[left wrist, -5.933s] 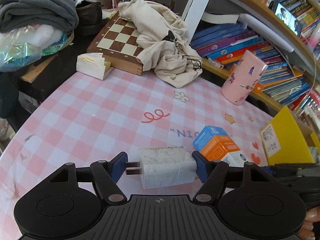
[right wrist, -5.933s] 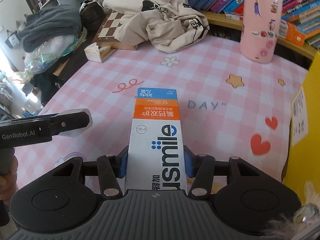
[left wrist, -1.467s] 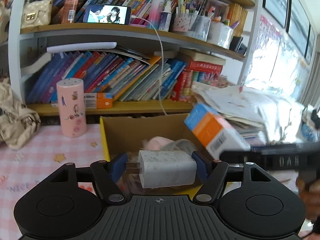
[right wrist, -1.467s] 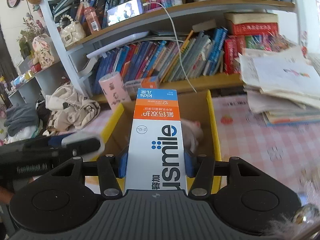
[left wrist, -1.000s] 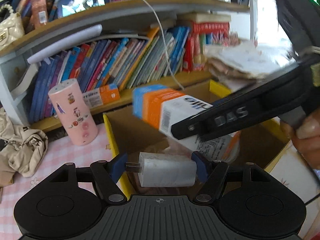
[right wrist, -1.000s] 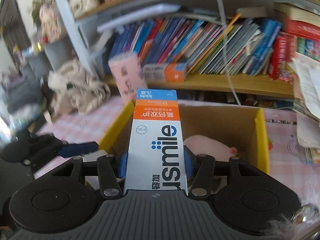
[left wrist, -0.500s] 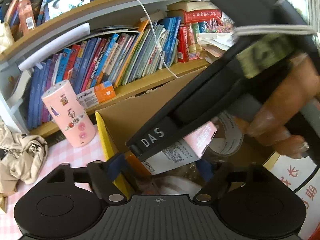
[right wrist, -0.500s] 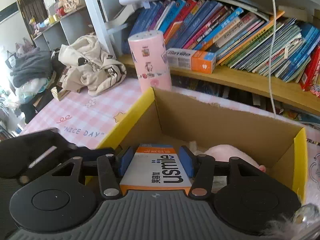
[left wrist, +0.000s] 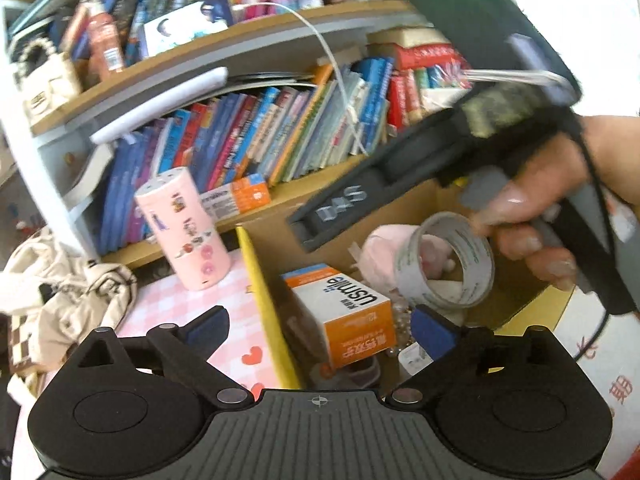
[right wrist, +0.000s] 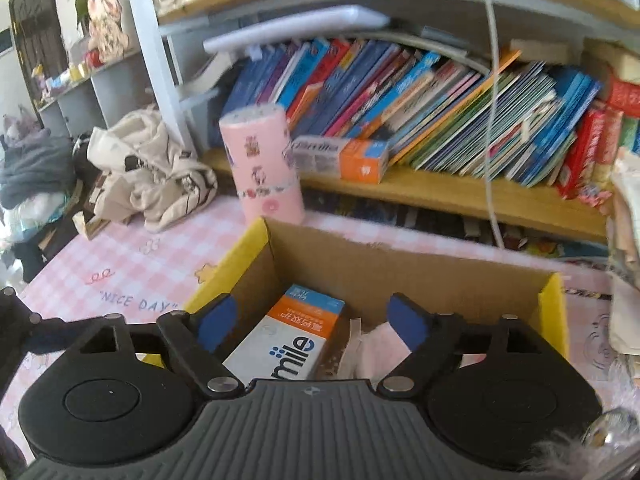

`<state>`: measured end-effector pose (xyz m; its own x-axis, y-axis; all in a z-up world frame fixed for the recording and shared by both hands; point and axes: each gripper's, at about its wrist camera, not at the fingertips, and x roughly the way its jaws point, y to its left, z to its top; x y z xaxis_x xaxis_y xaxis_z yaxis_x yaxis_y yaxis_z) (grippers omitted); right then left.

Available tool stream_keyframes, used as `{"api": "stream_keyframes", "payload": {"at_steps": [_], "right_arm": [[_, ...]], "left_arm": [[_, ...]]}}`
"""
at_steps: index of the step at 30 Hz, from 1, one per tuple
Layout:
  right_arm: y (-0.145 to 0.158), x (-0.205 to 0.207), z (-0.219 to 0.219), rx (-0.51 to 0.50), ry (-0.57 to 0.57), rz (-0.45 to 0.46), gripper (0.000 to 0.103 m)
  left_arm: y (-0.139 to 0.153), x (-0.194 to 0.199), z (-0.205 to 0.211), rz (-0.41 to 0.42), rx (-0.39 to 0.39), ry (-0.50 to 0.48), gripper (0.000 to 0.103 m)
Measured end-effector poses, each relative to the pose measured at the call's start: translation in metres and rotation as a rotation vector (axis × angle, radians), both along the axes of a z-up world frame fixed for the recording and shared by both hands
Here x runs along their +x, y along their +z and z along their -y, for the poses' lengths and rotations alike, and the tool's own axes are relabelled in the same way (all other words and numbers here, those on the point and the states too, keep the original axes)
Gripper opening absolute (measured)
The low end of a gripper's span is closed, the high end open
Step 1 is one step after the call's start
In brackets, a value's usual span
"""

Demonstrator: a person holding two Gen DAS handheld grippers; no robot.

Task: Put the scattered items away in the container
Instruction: 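Lower the usmile box and charger into the yellow box and open both grippers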

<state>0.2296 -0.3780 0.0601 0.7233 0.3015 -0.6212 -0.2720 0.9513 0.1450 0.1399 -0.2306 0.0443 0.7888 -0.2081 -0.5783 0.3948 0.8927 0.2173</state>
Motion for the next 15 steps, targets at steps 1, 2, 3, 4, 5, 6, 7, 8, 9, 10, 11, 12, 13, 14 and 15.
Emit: {"api": "stream_keyframes", "payload": {"at_steps": [1, 2, 3, 4, 5, 6, 7, 8, 9, 10, 11, 12, 13, 14, 15], "right_arm": [[0.003, -0.005, 0.000, -0.005, -0.005, 0.014, 0.086], [0.005, -0.011, 0.001, -0.010, -0.009, 0.027, 0.086], [0.007, -0.017, 0.001, -0.016, -0.013, 0.040, 0.087], [0.009, -0.023, 0.002, -0.020, -0.017, 0.052, 0.087], [0.010, -0.028, 0.002, -0.025, -0.020, 0.064, 0.087], [0.011, -0.034, 0.003, -0.029, -0.024, 0.074, 0.088], [0.012, -0.039, 0.003, -0.033, -0.029, 0.083, 0.089], [0.013, -0.044, 0.003, -0.036, -0.036, 0.092, 0.090], [0.014, -0.050, 0.004, -0.039, -0.045, 0.101, 0.090], [0.015, -0.056, 0.004, -0.042, -0.055, 0.111, 0.090], [0.016, -0.062, 0.005, -0.045, -0.067, 0.120, 0.091], [0.017, -0.067, 0.005, -0.048, -0.078, 0.128, 0.091], [0.019, -0.073, 0.005, -0.050, -0.092, 0.138, 0.091], [0.020, -0.079, 0.006, -0.051, -0.105, 0.148, 0.092], [0.022, -0.085, 0.006, -0.052, -0.118, 0.158, 0.092]], "left_arm": [[0.002, -0.002, -0.003, 0.003, -0.012, 0.013, 0.099], [0.004, -0.005, -0.005, 0.008, -0.026, 0.026, 0.100], [0.006, -0.007, -0.007, 0.012, -0.035, 0.036, 0.101], [0.007, -0.009, -0.010, 0.015, -0.044, 0.047, 0.101], [0.008, -0.012, -0.012, 0.018, -0.050, 0.057, 0.101], [0.009, -0.015, -0.013, 0.021, -0.053, 0.066, 0.101], [0.009, -0.018, -0.015, 0.025, -0.054, 0.072, 0.101], [0.010, -0.021, -0.016, 0.029, -0.054, 0.076, 0.101], [0.010, -0.025, -0.017, 0.033, -0.054, 0.080, 0.101], [0.011, -0.028, -0.019, 0.035, -0.056, 0.083, 0.101], [0.011, -0.031, -0.021, 0.037, -0.060, 0.088, 0.101], [0.012, -0.033, -0.024, 0.037, -0.068, 0.094, 0.101], [0.012, -0.036, -0.027, 0.036, -0.079, 0.101, 0.101], [0.013, -0.039, -0.031, 0.034, -0.096, 0.108, 0.101], [0.014, -0.041, -0.034, 0.032, -0.110, 0.113, 0.101]]}}
